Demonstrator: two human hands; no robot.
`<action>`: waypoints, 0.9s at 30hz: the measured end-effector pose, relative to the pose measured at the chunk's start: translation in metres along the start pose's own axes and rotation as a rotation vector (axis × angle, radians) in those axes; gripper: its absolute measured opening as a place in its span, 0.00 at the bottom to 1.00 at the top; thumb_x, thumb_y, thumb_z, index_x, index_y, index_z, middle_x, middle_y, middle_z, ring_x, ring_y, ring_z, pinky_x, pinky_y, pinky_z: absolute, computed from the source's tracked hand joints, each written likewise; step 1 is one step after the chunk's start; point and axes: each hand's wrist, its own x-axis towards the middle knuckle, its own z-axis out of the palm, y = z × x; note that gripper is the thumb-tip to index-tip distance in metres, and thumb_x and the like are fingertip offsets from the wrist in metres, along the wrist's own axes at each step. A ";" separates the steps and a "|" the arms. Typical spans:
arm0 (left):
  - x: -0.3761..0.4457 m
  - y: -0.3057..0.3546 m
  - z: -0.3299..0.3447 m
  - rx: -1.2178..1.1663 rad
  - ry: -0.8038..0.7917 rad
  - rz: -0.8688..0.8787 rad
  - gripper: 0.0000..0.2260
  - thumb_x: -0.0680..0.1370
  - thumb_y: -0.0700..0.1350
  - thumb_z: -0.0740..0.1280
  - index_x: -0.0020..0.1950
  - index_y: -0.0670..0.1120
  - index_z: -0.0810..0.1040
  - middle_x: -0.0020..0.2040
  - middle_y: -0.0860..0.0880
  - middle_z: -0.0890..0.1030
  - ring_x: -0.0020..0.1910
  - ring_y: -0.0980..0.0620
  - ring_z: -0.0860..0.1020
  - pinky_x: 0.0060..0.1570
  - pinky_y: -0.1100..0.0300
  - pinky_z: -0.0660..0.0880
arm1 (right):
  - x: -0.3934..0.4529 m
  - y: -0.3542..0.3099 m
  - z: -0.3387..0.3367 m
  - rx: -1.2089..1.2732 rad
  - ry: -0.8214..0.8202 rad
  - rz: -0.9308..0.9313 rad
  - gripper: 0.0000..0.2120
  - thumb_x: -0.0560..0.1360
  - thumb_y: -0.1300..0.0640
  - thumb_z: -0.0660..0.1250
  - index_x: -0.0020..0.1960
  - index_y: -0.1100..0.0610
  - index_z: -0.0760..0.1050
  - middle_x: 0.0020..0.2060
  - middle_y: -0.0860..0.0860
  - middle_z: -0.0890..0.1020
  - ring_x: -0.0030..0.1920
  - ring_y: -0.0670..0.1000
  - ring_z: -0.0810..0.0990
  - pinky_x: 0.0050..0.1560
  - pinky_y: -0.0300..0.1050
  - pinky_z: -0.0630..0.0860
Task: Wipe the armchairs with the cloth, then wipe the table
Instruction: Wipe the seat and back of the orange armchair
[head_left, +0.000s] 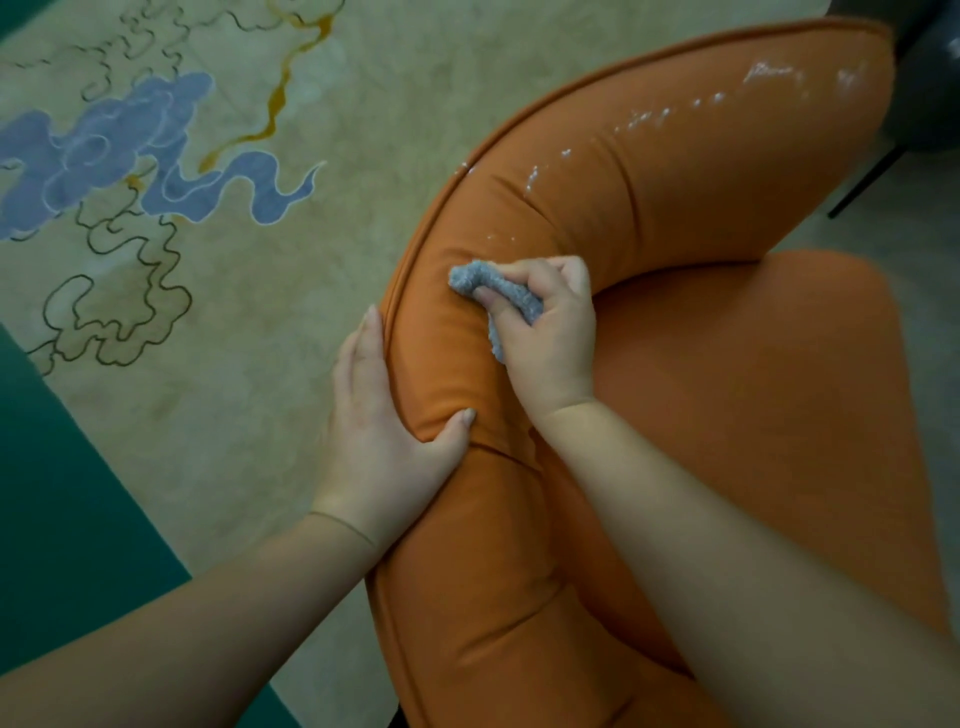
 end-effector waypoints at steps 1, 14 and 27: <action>0.000 0.000 0.000 0.000 -0.001 -0.002 0.49 0.66 0.60 0.70 0.78 0.49 0.47 0.77 0.49 0.56 0.69 0.66 0.52 0.62 0.79 0.45 | -0.006 0.002 -0.004 0.001 -0.007 0.038 0.06 0.69 0.60 0.74 0.45 0.54 0.80 0.47 0.51 0.72 0.46 0.38 0.75 0.51 0.25 0.69; 0.019 -0.003 -0.007 -0.105 -0.096 -0.024 0.49 0.65 0.61 0.72 0.78 0.52 0.50 0.76 0.50 0.58 0.73 0.55 0.58 0.65 0.65 0.54 | 0.023 -0.013 -0.016 0.018 -0.031 0.130 0.07 0.69 0.65 0.74 0.46 0.58 0.79 0.51 0.56 0.74 0.45 0.38 0.76 0.47 0.22 0.68; 0.125 -0.006 -0.027 -0.063 -0.549 0.225 0.58 0.62 0.61 0.77 0.79 0.47 0.41 0.78 0.47 0.55 0.75 0.51 0.57 0.67 0.63 0.55 | 0.016 -0.035 -0.001 -0.062 0.373 0.328 0.08 0.70 0.65 0.73 0.49 0.65 0.79 0.46 0.59 0.76 0.32 0.28 0.73 0.34 0.19 0.65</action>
